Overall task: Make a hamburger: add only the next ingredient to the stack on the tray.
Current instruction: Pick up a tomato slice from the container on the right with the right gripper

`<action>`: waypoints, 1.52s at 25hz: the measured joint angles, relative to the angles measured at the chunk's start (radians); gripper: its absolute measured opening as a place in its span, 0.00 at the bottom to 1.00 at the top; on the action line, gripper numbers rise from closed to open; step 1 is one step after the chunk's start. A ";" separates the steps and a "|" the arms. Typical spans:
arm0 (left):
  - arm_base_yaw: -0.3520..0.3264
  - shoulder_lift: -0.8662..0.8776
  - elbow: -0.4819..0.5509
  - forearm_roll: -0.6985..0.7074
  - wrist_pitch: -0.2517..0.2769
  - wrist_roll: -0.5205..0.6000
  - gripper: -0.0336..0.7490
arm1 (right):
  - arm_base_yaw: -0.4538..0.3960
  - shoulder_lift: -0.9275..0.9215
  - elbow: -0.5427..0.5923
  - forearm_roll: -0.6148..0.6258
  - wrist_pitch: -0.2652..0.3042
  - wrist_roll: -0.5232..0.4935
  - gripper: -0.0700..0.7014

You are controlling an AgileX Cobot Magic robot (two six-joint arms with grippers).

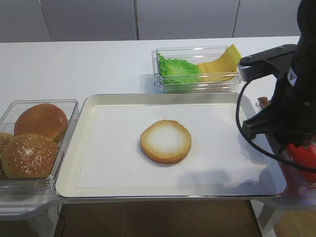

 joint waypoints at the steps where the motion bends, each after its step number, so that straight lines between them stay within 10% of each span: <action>1: 0.000 0.000 0.000 0.000 0.000 0.000 0.43 | 0.000 0.002 0.000 -0.001 0.000 0.000 0.46; 19: 0.000 0.000 0.000 0.000 0.000 0.000 0.43 | 0.000 0.023 0.000 -0.029 0.022 0.000 0.19; 38: 0.000 0.000 0.000 0.000 0.000 0.000 0.43 | 0.000 -0.066 -0.161 -0.024 0.104 -0.006 0.18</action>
